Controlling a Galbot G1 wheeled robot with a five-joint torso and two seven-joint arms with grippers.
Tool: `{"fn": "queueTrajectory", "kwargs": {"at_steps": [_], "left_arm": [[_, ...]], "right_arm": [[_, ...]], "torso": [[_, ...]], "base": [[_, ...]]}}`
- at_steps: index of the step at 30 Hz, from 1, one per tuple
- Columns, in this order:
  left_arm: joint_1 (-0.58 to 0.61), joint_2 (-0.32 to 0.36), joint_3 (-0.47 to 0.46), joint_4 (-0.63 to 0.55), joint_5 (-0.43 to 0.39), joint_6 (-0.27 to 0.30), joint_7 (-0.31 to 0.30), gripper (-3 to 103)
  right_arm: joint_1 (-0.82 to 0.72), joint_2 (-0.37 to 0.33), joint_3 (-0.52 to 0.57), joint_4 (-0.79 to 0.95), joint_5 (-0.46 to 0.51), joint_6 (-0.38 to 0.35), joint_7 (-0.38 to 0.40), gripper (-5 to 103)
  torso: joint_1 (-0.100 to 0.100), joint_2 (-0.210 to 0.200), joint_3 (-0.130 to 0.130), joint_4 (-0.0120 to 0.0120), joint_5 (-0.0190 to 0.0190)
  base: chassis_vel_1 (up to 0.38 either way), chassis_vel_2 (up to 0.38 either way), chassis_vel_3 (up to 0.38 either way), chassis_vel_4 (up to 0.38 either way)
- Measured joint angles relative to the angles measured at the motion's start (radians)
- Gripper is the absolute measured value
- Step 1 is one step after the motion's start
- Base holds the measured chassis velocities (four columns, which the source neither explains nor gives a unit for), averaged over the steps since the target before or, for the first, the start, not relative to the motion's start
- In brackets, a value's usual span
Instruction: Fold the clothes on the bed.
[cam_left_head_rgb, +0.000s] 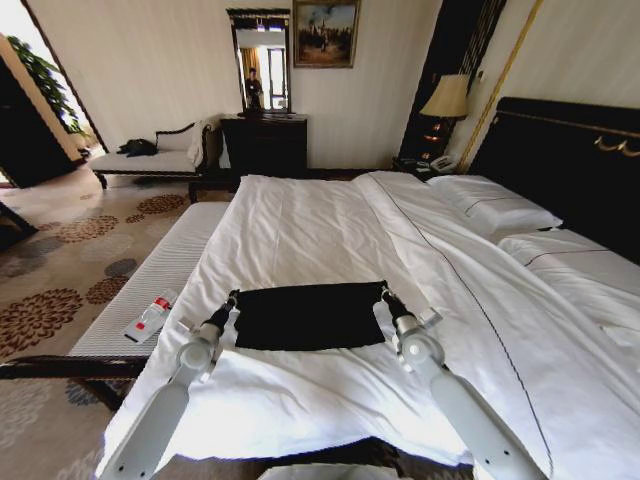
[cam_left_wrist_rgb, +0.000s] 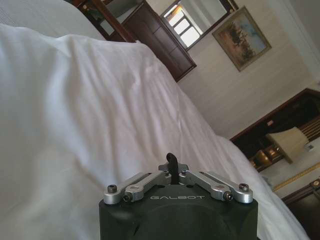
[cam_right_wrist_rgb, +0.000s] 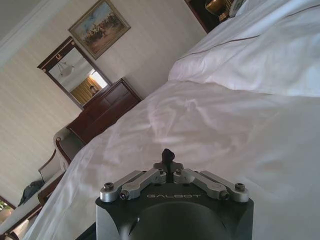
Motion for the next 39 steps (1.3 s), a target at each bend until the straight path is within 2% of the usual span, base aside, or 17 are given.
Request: {"fn": "queueTrajectory", "kwargs": {"at_steps": [6,19,21,22,24,28,29,31,32,33,34,35,38,39], "left_arm": [[0.06,0.007,-0.009,-0.009,0.023,-0.003,0.011,1],[0.097,0.009,-0.012,-0.047,0.049,-0.018,0.009,1],[0.108,0.012,-0.012,-0.074,0.074,-0.035,-0.001,0],[0.116,0.014,-0.013,-0.088,0.088,-0.042,-0.004,6],[0.123,0.015,-0.015,-0.099,0.099,-0.048,-0.005,6],[0.182,0.034,-0.066,-0.209,0.121,-0.076,-0.011,28],[0.182,0.034,-0.066,-0.209,0.121,-0.076,-0.011,28],[0.197,0.064,-0.119,-0.282,0.12,-0.08,-0.016,38],[0.188,0.073,-0.128,-0.294,0.12,-0.078,-0.022,43],[0.168,0.085,-0.134,-0.307,0.119,-0.061,-0.035,43],[0.168,0.085,-0.134,-0.307,0.119,-0.061,-0.035,43],[0.151,0.092,-0.134,-0.312,0.118,-0.042,-0.049,49],[0.008,0.141,-0.085,-0.313,0.132,0.142,-0.201,66],[0.008,0.141,-0.085,-0.313,0.132,0.142,-0.201,66]], "right_arm": [[-0.053,0.02,-0.005,0.004,-0.043,0.0,0.01,1],[-0.105,0.05,-0.007,0.023,-0.093,0.001,0.023,1],[-0.119,0.052,-0.005,0.044,-0.124,0.003,0.024,1],[-0.129,0.051,-0.003,0.061,-0.135,0.005,0.024,6],[-0.138,0.05,0.0,0.074,-0.14,0.007,0.026,6],[-0.191,0.022,0.044,0.175,-0.16,0.027,0.028,27],[-0.191,0.022,0.044,0.175,-0.16,0.027,0.028,27],[-0.196,-0.013,0.082,0.228,-0.15,0.033,0.038,38],[-0.186,-0.022,0.088,0.238,-0.139,0.032,0.047,38],[-0.166,-0.032,0.092,0.247,-0.122,0.029,0.058,44],[-0.166,-0.032,0.092,0.247,-0.122,0.029,0.058,44],[-0.148,-0.04,0.092,0.25,-0.108,0.023,0.066,49],[-0.013,-0.085,0.039,0.232,-0.033,-0.076,0.148,65],[-0.013,-0.085,0.039,0.232,-0.033,-0.076,0.148,65]], "torso": [[0.0,0.0,0.0,0.0,0.0],[0.0,0.0,0.0,0.0,0.0],[0.0,0.0,0.0,0.0001,0.0001],[0.0,0.0,0.0,0.0,0.0001],[0.0,0.0,0.0,0.0001,0.0001],[0.0,0.0,0.0,0.0001,0.0001],[0.0,0.0,0.0,0.0001,0.0001],[0.0,0.0,0.0,0.0001,0.0001],[0.0,0.0,0.0,0.0001,0.0002],[0.0,0.0,0.0,0.0002,0.0002],[0.0,0.0,0.0,0.0002,0.0002],[0.0,0.0,0.0,0.0,0.0002],[0.0,0.0,0.0,0.0,-0.0001],[0.0,0.0,0.0,0.0,-0.0001]], "base": [[0.0,0.0,0.0,0.0],[0.0,0.0,0.0,0.0],[0.0,0.0,0.0,0.0],[0.0,0.0,0.0,0.0],[0.0,0.0,0.0,0.0],[0.0,0.0,0.0,0.0],[0.0,0.0,0.0,0.0],[0.0,0.0,0.0,0.0],[0.0,0.0,0.0,0.0],[0.0,0.0,0.0,0.0],[0.0,0.0,0.0,0.0],[0.0,0.0,0.0,0.0],[0.0,0.0,0.0,0.0],[0.0,0.0,0.0,0.0]]}}
